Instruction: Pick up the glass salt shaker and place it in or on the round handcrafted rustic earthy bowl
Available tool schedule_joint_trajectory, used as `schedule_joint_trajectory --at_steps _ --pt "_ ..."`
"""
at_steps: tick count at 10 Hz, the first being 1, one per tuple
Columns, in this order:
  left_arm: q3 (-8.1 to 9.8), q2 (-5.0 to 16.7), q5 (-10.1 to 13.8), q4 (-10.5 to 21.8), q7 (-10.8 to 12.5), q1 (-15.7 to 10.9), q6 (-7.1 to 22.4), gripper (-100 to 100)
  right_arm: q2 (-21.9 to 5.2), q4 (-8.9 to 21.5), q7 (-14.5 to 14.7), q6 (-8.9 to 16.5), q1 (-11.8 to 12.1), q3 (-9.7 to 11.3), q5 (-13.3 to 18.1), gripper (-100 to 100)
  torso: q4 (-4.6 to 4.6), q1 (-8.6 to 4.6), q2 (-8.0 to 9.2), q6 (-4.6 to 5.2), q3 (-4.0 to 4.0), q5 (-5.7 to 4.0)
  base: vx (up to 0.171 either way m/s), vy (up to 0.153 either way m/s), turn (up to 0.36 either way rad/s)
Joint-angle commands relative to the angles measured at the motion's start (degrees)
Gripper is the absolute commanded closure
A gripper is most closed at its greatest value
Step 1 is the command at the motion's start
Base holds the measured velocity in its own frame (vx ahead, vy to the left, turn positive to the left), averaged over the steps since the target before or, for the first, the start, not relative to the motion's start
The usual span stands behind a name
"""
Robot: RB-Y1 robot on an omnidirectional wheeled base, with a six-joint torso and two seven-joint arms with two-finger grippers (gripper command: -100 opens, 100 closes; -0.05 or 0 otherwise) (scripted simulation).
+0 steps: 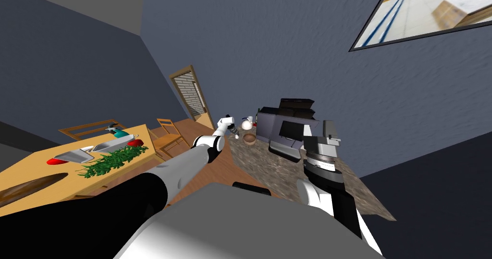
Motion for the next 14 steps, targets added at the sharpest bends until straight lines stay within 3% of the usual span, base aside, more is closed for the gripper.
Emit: schedule_joint_trajectory --at_steps 1,2,3,4,8,9,10,11,12,13,14 --pt "0.05 -0.3 0.1 0.5 -0.6 1.1 -1.7 -100 0.0 0.0 0.0 0.0 0.0 0.0 0.0 0 0.0 0.0 0.0 0.0 0.0 0.0 0.036 -0.011 0.013" --pt "0.09 -0.5 0.2 0.8 -1.0 1.9 -2.8 -100 0.0 0.0 0.0 0.0 0.0 0.0 0.0 0 -0.01 -0.01 -0.04 -0.01 -0.02 0.0 0.059 -0.021 0.017" --pt "0.02 -0.6 0.1 -0.1 -0.6 1.8 -1.8 -100 0.0 0.0 0.0 0.0 0.0 0.0 0.0 0 -0.02 -0.04 -0.1 0.0 -0.05 0.0 0.026 -0.011 0.005" --pt "0.01 -0.7 0.1 -0.4 -0.6 2.0 -1.8 100 0.0 0.0 0.0 0.0 0.0 0.0 0.0 0 0.0 -0.02 -0.03 0.0 -0.02 -0.01 0.0 0.0 0.0" --pt "0.01 -0.7 0.1 -0.4 -0.6 1.9 -1.8 100 0.0 0.0 0.0 0.0 0.0 0.0 0.0 0 0.0 0.01 0.04 0.01 0.02 0.01 0.0 0.0 0.0" --pt "0.01 -0.7 0.1 -0.4 -0.6 1.9 -1.8 0 0.0 0.0 0.0 0.0 0.0 0.0 0.0 0 0.0 0.02 0.04 0.02 0.02 0.01 0.0 0.0 0.0" --pt "0.01 0.0 0.0 0.1 -0.1 0.2 -0.3 100 0.0 0.0 0.0 0.0 0.0 0.0 0.0 0 0.0 0.02 0.04 0.02 0.02 0.01 -0.045 0.01 -0.021" --pt "-0.03 -0.4 0.0 0.4 -0.3 0.8 -1.4 100 0.0 0.0 0.0 0.0 0.0 0.0 0.0 0 0.05 0.03 0.17 0.04 0.1 0.0 -0.026 0.008 -0.011" --pt "-0.03 -0.4 0.0 0.4 -0.2 0.6 -1.3 0 0.0 0.0 0.0 0.0 0.0 0.0 0.0 0 0.03 0.03 0.16 0.01 0.1 0.02 0.0 0.0 0.0" --pt "-0.28 0.2 -0.4 0.6 0.0 0.7 0.3 100 0.0 0.0 0.0 0.0 0.0 0.0 0.0 0 0.02 0.02 0.1 0.02 0.06 0.01 -0.119 0.021 0.028" --pt "-0.39 0.4 -0.5 0.6 0.2 0.7 1.0 100 0.0 0.0 0.0 0.0 0.0 0.0 0.0 0 0.02 0.13 0.44 -0.07 0.21 0.04 -0.188 0.051 0.03"
